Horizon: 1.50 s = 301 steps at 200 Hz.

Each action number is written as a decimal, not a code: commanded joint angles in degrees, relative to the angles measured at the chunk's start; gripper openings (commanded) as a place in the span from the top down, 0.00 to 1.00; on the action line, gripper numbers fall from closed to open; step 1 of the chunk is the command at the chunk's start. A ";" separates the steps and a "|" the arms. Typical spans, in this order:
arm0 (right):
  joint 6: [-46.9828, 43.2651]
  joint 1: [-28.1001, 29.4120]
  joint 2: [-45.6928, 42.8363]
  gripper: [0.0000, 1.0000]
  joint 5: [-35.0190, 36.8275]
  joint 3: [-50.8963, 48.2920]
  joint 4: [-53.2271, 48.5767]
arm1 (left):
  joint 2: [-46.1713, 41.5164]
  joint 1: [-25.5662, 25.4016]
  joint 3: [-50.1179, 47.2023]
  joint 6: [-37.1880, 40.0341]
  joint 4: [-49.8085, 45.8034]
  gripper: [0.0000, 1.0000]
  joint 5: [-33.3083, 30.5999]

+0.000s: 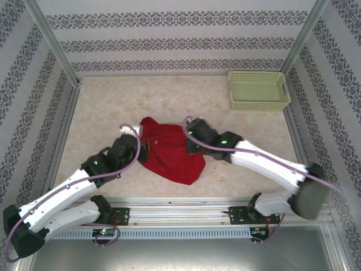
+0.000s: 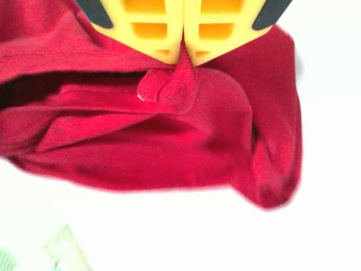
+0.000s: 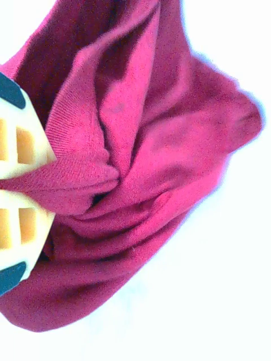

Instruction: Fold the inside-out t-shirt

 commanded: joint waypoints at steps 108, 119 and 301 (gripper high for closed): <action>1.27 -7.67 -14.15 1.00 -1.15 -8.05 12.06 | 16.30 10.91 24.10 8.93 -11.23 1.00 2.07; 1.69 -7.79 -11.44 1.00 -2.34 -7.72 11.97 | 20.38 14.07 24.48 7.20 -13.02 1.00 6.26; -1.13 3.19 -5.52 1.00 1.16 -3.31 14.94 | 20.76 23.27 23.84 5.42 -6.12 1.00 9.13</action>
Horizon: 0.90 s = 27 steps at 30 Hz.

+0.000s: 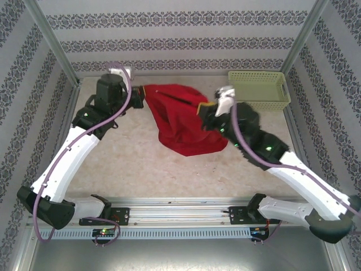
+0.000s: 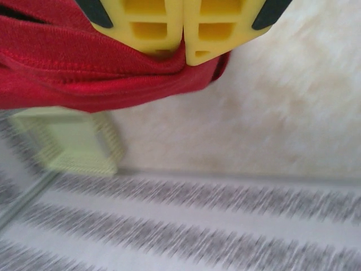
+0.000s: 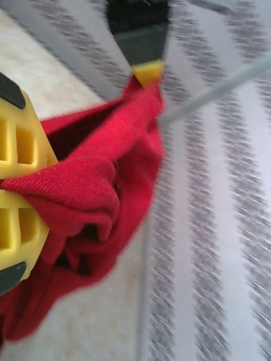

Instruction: Fold the inside-out t-shirt

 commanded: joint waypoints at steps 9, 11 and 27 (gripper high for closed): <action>7.91 6.44 19.75 0.44 -4.66 -7.80 -0.48 | 2.16 8.56 -22.58 -7.11 -4.95 0.82 0.00; 6.59 5.76 19.10 0.35 -2.56 -6.99 -2.99 | 2.03 8.57 -23.40 -7.52 -6.32 0.70 0.32; 11.42 -2.76 18.16 0.26 -7.07 -19.79 0.16 | -0.26 -18.29 -36.14 -19.44 8.56 0.38 4.70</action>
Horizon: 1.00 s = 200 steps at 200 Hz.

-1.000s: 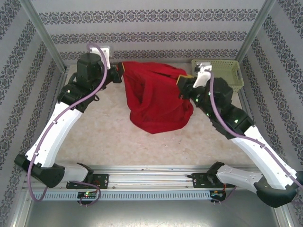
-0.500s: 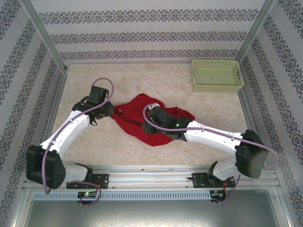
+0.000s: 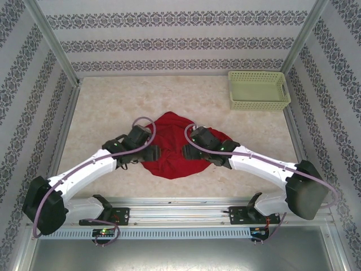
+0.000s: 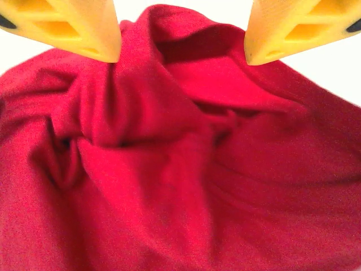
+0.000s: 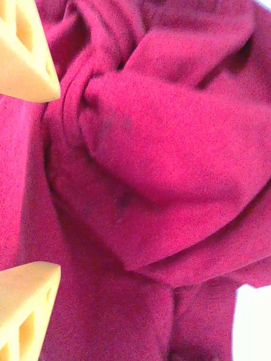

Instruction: Fold the inside-out t-shirt

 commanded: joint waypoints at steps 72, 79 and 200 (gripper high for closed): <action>0.56 -1.97 14.15 0.39 -11.17 7.99 5.14 | 11.30 -5.59 -3.60 -5.64 19.38 0.77 1.83; -0.94 -2.02 15.26 0.48 -10.13 9.46 3.34 | 11.05 -5.59 -3.92 -5.51 19.44 0.83 2.01; -5.53 -9.14 -10.42 1.00 -4.98 6.58 -1.76 | -12.60 -5.50 -12.83 8.54 6.78 1.00 -11.16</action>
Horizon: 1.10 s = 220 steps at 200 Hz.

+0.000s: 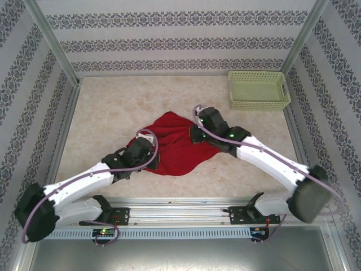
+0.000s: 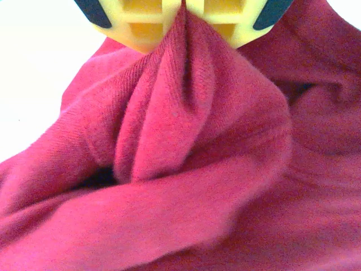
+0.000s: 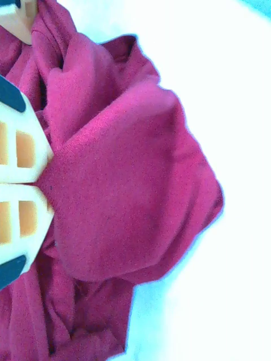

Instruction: Fold the inside-out t-shirt

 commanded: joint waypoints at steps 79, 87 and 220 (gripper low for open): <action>4.03 -0.55 -2.21 1.00 -10.74 -7.99 11.94 | 4.15 -2.15 5.01 9.40 -1.92 0.39 6.77; 3.49 -0.13 -2.36 1.00 -11.70 -7.72 12.26 | 4.28 -2.15 6.08 9.31 -1.35 0.36 6.40; -0.84 3.62 -9.15 1.00 -13.62 -10.93 11.45 | 20.72 0.41 14.96 6.10 8.35 0.83 0.79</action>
